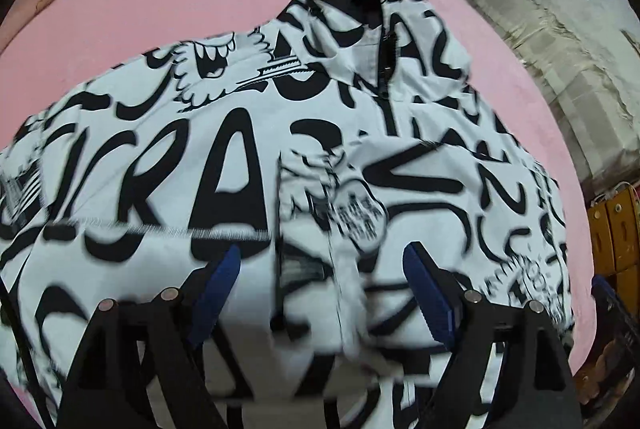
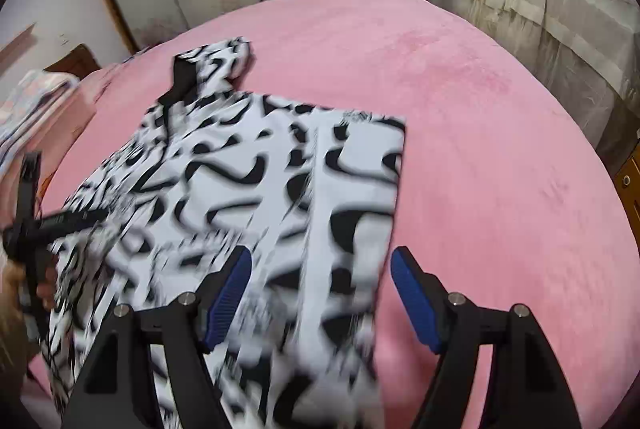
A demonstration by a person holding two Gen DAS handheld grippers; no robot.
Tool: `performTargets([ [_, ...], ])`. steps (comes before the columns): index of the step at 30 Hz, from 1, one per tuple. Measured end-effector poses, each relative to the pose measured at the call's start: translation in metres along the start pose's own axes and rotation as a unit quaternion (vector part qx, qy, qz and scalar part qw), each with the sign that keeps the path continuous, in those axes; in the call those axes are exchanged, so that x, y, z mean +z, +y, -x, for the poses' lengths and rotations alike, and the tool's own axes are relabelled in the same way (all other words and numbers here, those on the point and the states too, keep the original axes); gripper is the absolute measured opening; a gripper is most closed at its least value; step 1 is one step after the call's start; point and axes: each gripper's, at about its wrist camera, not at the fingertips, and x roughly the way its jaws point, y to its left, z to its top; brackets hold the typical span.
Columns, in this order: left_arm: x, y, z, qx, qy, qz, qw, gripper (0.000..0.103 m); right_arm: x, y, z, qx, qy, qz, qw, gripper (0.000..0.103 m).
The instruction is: Fold large clothes
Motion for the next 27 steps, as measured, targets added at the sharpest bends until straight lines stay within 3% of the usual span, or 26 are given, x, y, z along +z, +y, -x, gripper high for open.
performTargets([
  [2,0.006,0.000,-0.013,-0.002,0.009,0.001,1.0000,0.082,0.018,-0.011,-0.023,-0.003,0.013,-0.018,1.000,0.072],
  [3,0.012,-0.003,-0.019,-0.003,0.009,-0.002,1.0000,0.077,0.029,-0.020,-0.039,-0.012,0.022,-0.031,0.999,0.073],
  [4,0.014,-0.006,-0.023,-0.005,0.006,-0.004,1.0000,0.061,0.037,-0.029,-0.052,-0.020,0.031,-0.042,0.998,0.072],
  [5,0.017,-0.010,-0.026,0.000,0.002,-0.007,1.0000,0.053,0.041,-0.036,-0.061,-0.022,0.038,-0.052,0.998,0.072],
  [6,0.018,-0.013,-0.028,0.008,0.000,-0.011,0.9999,0.033,0.046,-0.045,-0.074,-0.020,0.049,-0.069,0.996,0.072],
  [7,0.021,-0.016,-0.029,0.014,-0.004,-0.020,0.9997,0.022,0.048,-0.052,-0.084,-0.011,0.059,-0.086,0.995,0.072],
  [8,0.023,-0.017,-0.028,0.015,-0.004,-0.026,0.9995,0.021,0.048,-0.056,-0.091,0.000,0.063,-0.096,0.993,0.065],
  [9,0.025,-0.019,-0.023,0.020,-0.017,-0.034,0.9991,0.013,0.049,-0.056,-0.096,0.015,0.065,-0.098,0.993,0.040],
  [10,0.025,-0.019,-0.017,0.021,-0.031,-0.039,0.9985,0.006,0.052,-0.052,-0.100,0.018,0.070,-0.087,0.994,0.033],
  [13,0.027,-0.010,0.010,0.007,-0.084,-0.027,0.9961,0.005,0.059,-0.030,-0.093,-0.005,0.043,-0.036,0.998,0.030],
  [16,0.021,0.009,0.022,0.019,-0.112,0.000,0.9935,0.005,0.062,-0.012,-0.096,-0.022,0.022,0.007,0.999,0.030],
  [22,-0.003,0.029,-0.012,0.061,-0.076,0.008,0.9952,0.010,0.061,-0.008,-0.116,-0.067,0.052,0.021,0.996,0.042],
  [23,-0.002,0.025,-0.010,0.071,-0.078,0.003,0.9944,0.012,0.062,-0.010,-0.110,-0.065,0.056,0.013,0.996,0.042],
  [25,0.001,0.020,-0.007,0.090,-0.067,0.003,0.9937,0.025,0.061,-0.012,-0.086,-0.058,0.047,0.007,0.997,0.042],
  [27,0.003,0.013,0.002,0.103,-0.059,-0.002,0.9930,0.028,0.053,-0.006,-0.059,-0.045,0.026,0.018,0.998,0.044],
])
